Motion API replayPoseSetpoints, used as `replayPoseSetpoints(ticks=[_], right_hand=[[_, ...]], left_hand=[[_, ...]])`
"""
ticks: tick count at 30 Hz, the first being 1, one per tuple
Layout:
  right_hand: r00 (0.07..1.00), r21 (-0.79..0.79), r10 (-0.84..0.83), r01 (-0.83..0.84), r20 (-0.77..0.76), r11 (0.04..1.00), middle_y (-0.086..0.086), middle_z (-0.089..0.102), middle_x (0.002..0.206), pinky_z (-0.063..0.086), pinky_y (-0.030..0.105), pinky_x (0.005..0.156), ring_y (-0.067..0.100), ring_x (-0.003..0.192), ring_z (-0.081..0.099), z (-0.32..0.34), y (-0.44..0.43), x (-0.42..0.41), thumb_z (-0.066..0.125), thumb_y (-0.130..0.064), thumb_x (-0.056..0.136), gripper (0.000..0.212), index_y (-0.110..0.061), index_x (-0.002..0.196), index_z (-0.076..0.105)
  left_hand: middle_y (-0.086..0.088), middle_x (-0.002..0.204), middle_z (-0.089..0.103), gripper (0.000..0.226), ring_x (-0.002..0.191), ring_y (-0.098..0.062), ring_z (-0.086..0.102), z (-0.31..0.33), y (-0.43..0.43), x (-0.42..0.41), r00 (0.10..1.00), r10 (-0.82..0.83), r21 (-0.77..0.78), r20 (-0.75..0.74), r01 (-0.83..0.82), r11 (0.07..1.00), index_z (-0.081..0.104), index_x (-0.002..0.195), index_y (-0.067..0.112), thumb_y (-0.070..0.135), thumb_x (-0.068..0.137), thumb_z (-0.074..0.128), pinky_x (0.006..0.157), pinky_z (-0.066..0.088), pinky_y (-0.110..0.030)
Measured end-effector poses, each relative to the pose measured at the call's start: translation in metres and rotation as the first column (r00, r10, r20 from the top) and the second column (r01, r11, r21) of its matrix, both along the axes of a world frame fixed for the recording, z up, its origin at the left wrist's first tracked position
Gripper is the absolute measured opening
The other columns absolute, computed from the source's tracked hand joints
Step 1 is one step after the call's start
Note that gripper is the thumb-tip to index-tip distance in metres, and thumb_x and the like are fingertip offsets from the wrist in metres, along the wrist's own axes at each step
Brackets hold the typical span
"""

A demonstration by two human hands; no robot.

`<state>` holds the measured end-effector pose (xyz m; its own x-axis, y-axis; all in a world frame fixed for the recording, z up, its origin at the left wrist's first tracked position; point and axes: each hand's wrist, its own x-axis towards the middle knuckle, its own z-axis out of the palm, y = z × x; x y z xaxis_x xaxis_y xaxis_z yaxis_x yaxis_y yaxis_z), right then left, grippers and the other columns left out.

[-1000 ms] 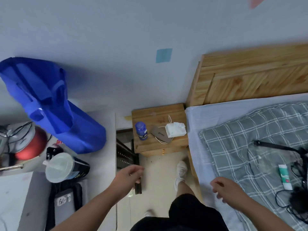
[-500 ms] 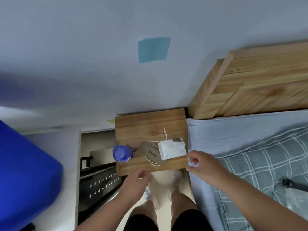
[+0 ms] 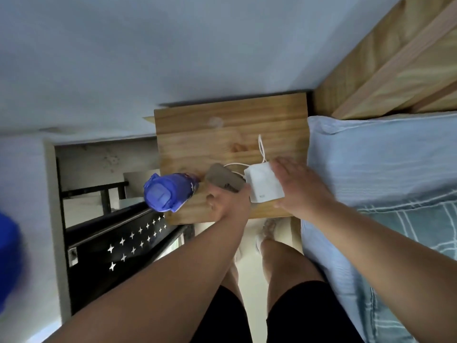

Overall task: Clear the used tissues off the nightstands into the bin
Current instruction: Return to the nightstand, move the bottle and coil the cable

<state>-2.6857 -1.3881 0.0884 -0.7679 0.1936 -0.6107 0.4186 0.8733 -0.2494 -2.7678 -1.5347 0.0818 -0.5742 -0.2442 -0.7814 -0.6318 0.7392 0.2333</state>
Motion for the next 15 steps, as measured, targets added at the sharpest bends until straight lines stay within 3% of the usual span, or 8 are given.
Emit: replayPoseSetpoints(ticks=[3,6,11,15], right_hand=[[0.997,0.049,-0.026,0.03,-0.073,0.998,0.006,0.049,0.137,0.046,0.041,0.099,0.029,0.13,0.046,-0.008,-0.007,0.001,0.078,-0.03,0.071,0.081,-0.015,0.143,0.042],[0.996,0.011,-0.078,0.079,-0.048,0.997,0.006,0.05,0.135,0.044,0.038,0.096,0.029,0.128,0.047,-0.01,-0.012,0.001,0.075,-0.026,0.073,0.065,-0.014,0.13,0.047],[0.968,-0.078,-0.245,0.249,0.062,0.965,-0.001,0.053,0.13,0.05,0.04,0.091,0.024,0.125,0.051,0.012,-0.02,0.011,0.073,-0.038,0.073,0.066,-0.021,0.13,0.045],[0.824,-0.144,-0.507,0.55,0.253,0.823,-0.011,0.056,0.115,0.053,0.04,0.086,0.019,0.109,0.058,0.044,-0.022,0.015,0.073,-0.057,0.058,0.076,-0.028,0.121,0.043]], left_hand=[[-0.017,0.149,0.04,0.109,0.128,-0.042,0.055,-0.01,0.006,0.0,0.996,0.078,-0.032,-0.039,-0.079,0.996,0.012,0.16,0.025,0.043,0.078,0.081,0.108,0.046,-0.051],[-0.015,0.15,0.039,0.116,0.13,-0.04,0.054,-0.014,0.008,-0.003,0.996,0.091,-0.053,-0.019,-0.092,0.994,0.005,0.162,0.027,0.047,0.076,0.08,0.106,0.047,-0.051],[-0.018,0.152,0.039,0.119,0.133,-0.042,0.051,-0.003,0.009,-0.008,0.999,0.009,-0.038,0.034,-0.008,0.999,0.002,0.163,0.025,0.05,0.076,0.079,0.108,0.047,-0.055],[-0.014,0.151,0.041,0.113,0.127,-0.042,0.056,0.024,0.016,-0.01,1.0,-0.029,0.053,-0.008,0.029,0.998,0.005,0.162,0.028,0.045,0.075,0.074,0.106,0.05,-0.055]])
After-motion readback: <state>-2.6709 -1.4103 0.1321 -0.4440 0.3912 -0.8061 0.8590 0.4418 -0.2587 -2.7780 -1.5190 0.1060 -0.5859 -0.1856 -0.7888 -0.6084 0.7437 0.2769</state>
